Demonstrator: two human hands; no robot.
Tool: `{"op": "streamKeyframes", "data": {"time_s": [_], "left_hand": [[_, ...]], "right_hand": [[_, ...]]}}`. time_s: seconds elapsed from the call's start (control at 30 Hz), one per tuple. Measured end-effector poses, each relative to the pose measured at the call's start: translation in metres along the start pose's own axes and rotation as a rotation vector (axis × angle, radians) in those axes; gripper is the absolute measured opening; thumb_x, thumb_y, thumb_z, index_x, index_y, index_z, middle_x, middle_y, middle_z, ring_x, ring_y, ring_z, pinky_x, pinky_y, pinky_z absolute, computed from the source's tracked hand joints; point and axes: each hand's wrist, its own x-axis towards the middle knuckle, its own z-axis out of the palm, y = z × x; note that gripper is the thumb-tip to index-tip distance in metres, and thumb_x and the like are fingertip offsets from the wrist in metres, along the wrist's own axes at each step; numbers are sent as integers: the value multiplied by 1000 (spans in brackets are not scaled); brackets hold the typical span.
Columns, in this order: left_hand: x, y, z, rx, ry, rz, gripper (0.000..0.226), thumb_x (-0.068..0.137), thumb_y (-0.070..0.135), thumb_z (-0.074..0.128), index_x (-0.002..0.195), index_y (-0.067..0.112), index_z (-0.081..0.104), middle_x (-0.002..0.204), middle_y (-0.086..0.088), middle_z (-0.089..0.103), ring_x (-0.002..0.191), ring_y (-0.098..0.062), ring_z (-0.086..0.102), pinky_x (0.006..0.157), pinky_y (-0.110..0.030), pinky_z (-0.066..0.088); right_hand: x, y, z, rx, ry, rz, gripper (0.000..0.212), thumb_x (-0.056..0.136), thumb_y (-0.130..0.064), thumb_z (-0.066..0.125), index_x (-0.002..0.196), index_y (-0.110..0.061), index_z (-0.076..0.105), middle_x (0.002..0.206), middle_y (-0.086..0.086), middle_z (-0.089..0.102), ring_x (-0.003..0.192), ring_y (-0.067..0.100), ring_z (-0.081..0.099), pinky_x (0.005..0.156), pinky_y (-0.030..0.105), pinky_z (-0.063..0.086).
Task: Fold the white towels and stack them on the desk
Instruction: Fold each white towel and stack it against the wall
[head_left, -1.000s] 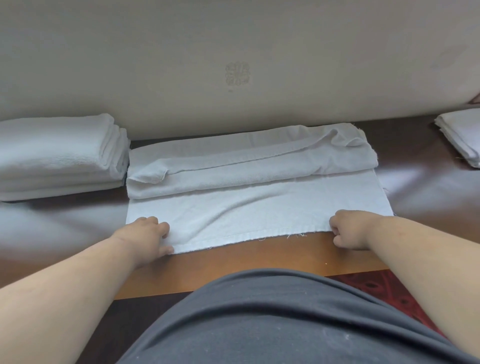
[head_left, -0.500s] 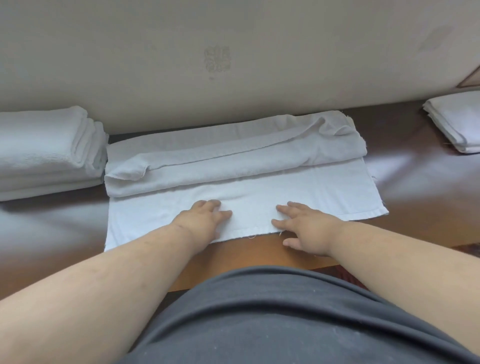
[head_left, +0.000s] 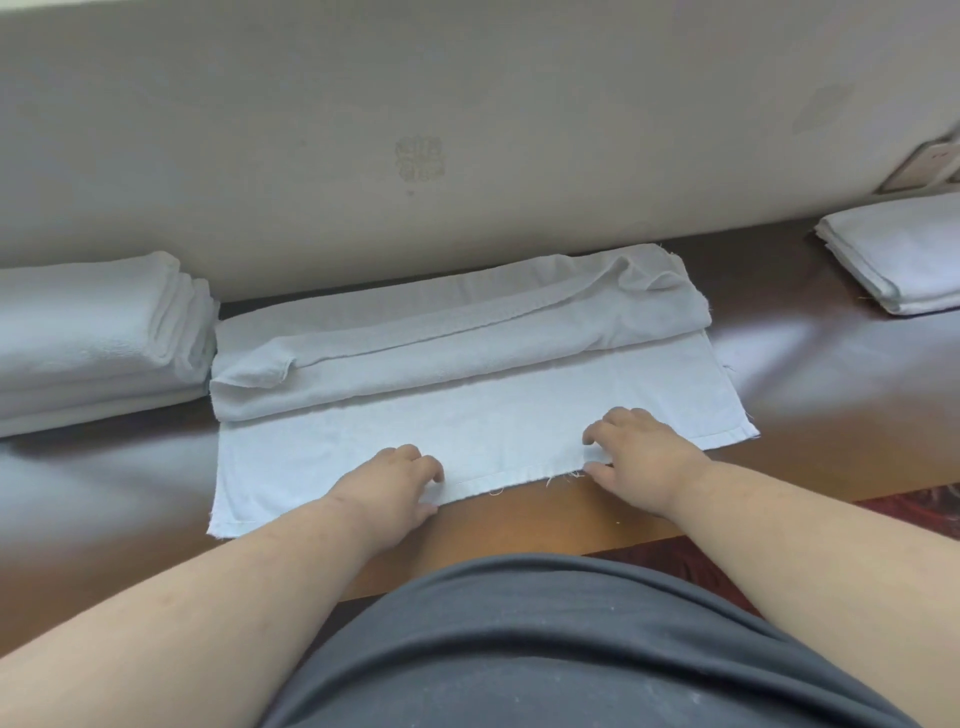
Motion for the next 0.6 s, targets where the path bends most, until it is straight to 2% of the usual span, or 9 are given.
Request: {"op": "streamKeyframes", "data": {"time_s": [0.07, 0.13, 0.2, 0.3, 0.4, 0.47, 0.53, 0.6], "left_hand": [[-3, -9, -2, -16, 33, -92, 31, 90, 48, 54, 119, 38, 49, 115, 11, 45, 114, -15, 43, 93, -35, 45], [-6, -17, 0, -34, 17, -185, 31, 88, 51, 54, 114, 36, 49, 109, 10, 47, 106, -16, 45, 90, -35, 45], [-8, -22, -1, -38, -9, -233, 31, 87, 55, 53, 109, 36, 46, 109, 9, 51, 99, -16, 47, 85, -33, 44], [-7, -21, -9, 10, -26, -216, 31, 89, 58, 48, 112, 37, 45, 114, 9, 53, 101, -15, 51, 84, -34, 46], [1, -14, -20, 62, 8, -179, 35, 93, 54, 45, 123, 37, 45, 121, 10, 48, 115, -15, 45, 93, -34, 44], [8, -11, -31, 74, -48, -185, 36, 93, 53, 45, 125, 36, 46, 123, 8, 49, 115, -16, 46, 94, -34, 44], [17, -9, -46, 95, -95, -197, 37, 94, 54, 41, 125, 36, 49, 124, 8, 51, 111, -17, 52, 91, -34, 45], [31, -7, -64, 110, -56, -183, 38, 95, 53, 41, 128, 35, 49, 127, 7, 50, 113, -19, 52, 91, -34, 45]], "right_hand": [[-6, 25, -2, 9, 49, 175, 41, 95, -48, 46, 131, -28, 47, 130, -2, 44, 121, 22, 39, 97, 38, 41], [-13, 52, -4, 4, -16, 343, 44, 96, -49, 44, 132, -24, 44, 131, 3, 42, 123, 26, 38, 99, 41, 40], [-17, 73, -9, -27, -81, 407, 41, 96, -48, 42, 128, -23, 44, 130, 5, 44, 122, 27, 40, 99, 42, 40], [-14, 82, -21, -49, -135, 409, 37, 97, -48, 38, 119, -21, 49, 123, 5, 49, 114, 26, 47, 94, 40, 42], [1, 74, -33, -88, -197, 383, 41, 97, -49, 40, 123, -20, 50, 126, 5, 50, 115, 26, 50, 93, 37, 43], [14, 68, -45, -135, -259, 348, 43, 97, -50, 41, 123, -19, 54, 127, 4, 55, 115, 25, 52, 91, 33, 42], [27, 65, -61, -133, -217, 321, 44, 97, -51, 41, 122, -18, 56, 126, 2, 59, 115, 23, 54, 94, 33, 43], [41, 67, -79, -60, -95, 319, 43, 96, -50, 43, 125, -20, 56, 126, 1, 59, 113, 24, 55, 94, 35, 46]]}}
